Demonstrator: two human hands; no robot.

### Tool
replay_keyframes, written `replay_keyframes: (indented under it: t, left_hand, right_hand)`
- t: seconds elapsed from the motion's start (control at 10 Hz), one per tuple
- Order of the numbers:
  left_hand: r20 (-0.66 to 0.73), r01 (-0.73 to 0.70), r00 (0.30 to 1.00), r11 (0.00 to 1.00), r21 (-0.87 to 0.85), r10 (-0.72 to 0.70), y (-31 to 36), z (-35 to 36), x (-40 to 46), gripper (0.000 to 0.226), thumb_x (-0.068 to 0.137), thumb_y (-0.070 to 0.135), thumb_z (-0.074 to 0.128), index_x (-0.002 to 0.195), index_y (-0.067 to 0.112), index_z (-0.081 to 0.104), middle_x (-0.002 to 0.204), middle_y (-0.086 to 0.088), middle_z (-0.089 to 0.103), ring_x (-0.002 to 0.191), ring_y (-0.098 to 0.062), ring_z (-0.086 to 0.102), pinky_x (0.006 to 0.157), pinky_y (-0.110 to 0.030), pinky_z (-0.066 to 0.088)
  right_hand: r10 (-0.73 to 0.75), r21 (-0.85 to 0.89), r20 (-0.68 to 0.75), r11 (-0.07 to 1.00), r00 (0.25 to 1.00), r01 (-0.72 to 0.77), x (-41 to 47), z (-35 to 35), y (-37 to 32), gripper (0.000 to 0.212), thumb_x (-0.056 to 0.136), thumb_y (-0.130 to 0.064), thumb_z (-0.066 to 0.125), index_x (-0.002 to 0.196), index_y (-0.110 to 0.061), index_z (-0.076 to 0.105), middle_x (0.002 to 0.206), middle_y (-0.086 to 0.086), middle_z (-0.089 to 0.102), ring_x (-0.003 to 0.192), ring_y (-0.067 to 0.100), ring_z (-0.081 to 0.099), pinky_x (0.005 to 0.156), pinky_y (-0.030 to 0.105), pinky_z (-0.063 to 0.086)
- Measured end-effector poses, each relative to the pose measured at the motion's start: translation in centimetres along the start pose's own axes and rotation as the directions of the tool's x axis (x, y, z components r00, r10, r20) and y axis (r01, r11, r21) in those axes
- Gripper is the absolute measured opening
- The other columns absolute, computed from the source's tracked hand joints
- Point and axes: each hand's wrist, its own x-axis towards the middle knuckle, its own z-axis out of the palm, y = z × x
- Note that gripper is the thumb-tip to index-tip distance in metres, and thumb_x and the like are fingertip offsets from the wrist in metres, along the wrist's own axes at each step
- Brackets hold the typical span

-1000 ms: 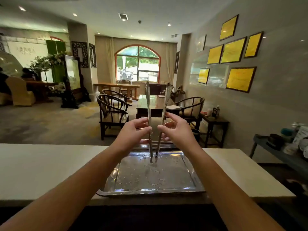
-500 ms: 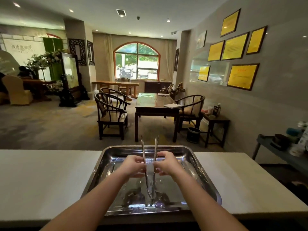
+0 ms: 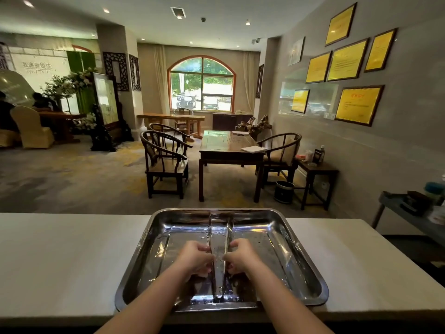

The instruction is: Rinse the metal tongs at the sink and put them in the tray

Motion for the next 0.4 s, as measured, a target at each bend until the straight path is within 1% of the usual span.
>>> replay_keyframes:
  t: [0.1, 0.2, 0.3, 0.4]
  left_hand:
    - [-0.024, -0.001, 1.0, 1.0, 0.03, 0.001, -0.1, 0.1, -0.1, 0.022, 0.084, 0.005, 0.062, 0.106, 0.002, 0.063, 0.08, -0.009, 0.063, 0.056, -0.013, 0.057, 0.054, -0.023, 0.052]
    - [0.011, -0.01, 1.0, 0.987, 0.159, 0.009, 0.3, -0.6, -0.3, 0.013, 0.088, 0.014, 0.057, 0.094, 0.005, 0.063, 0.082, -0.009, 0.062, 0.057, -0.012, 0.056, 0.062, -0.029, 0.053]
    - [0.088, -0.082, 0.995, 0.93, 0.359, 0.054, 1.8, -2.2, -1.0, 0.028, 0.089, 0.023, 0.055, 0.114, 0.011, 0.053, 0.101, -0.009, 0.061, 0.07, -0.012, 0.057, 0.065, -0.025, 0.05]
    - [0.213, -0.131, 0.977, 0.866, 0.482, 0.029, 3.8, -3.6, -2.0, 0.049, 0.087, 0.027, 0.057, 0.132, 0.012, 0.045, 0.131, -0.01, 0.055, 0.109, -0.021, 0.057, 0.089, -0.028, 0.047]
  right_hand:
    - [0.004, -0.025, -0.004, 1.0, 1.0, -0.004, -0.2, -0.1, -0.3, 0.038, 0.082, -0.012, 0.066, 0.116, -0.012, 0.051, 0.098, 0.006, 0.058, 0.078, 0.02, 0.065, 0.074, 0.036, 0.061]
    - [-0.056, -0.093, -0.055, 0.994, 0.997, 0.051, -0.8, -0.5, -1.1, 0.016, 0.084, -0.02, 0.063, 0.092, -0.011, 0.052, 0.083, 0.005, 0.057, 0.083, 0.024, 0.063, 0.08, 0.041, 0.058]
    - [-0.179, -0.269, -0.058, 0.95, 0.982, 0.158, -1.7, -1.4, -2.3, 0.016, 0.086, -0.021, 0.057, 0.092, -0.008, 0.063, 0.094, 0.011, 0.067, 0.079, 0.02, 0.059, 0.073, 0.035, 0.053]
    - [-0.209, -0.363, 0.083, 0.904, 0.974, 0.225, -3.4, -2.4, -3.9, 0.026, 0.086, -0.018, 0.053, 0.098, 0.0, 0.068, 0.103, 0.017, 0.071, 0.076, 0.018, 0.057, 0.065, 0.028, 0.043]
